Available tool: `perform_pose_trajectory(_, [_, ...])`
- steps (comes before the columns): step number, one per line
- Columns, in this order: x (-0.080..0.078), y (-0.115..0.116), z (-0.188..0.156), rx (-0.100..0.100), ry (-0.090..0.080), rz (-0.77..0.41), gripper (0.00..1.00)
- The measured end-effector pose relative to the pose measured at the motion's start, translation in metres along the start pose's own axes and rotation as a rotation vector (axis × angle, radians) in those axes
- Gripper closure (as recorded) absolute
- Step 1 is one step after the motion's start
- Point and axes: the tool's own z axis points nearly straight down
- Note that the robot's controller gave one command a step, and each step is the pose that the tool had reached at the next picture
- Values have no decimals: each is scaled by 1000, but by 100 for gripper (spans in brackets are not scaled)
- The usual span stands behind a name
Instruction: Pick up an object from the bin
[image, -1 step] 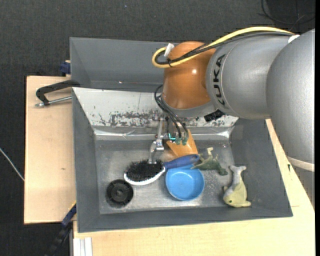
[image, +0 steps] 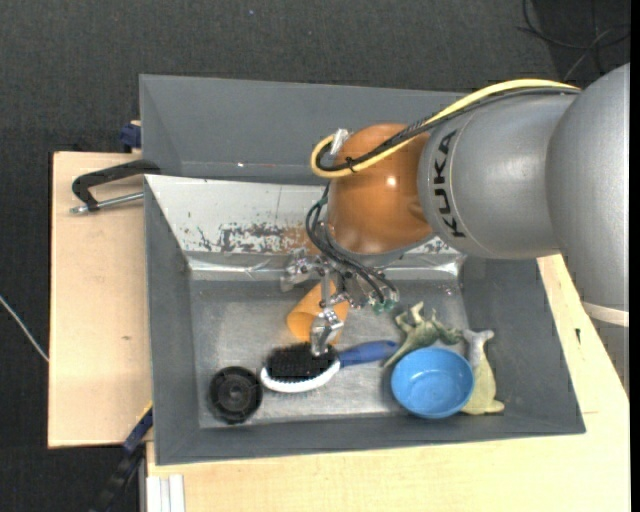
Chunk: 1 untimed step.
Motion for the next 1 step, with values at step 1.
perform_pose_trajectory(1, [5,-2,7,1,16,1,100])
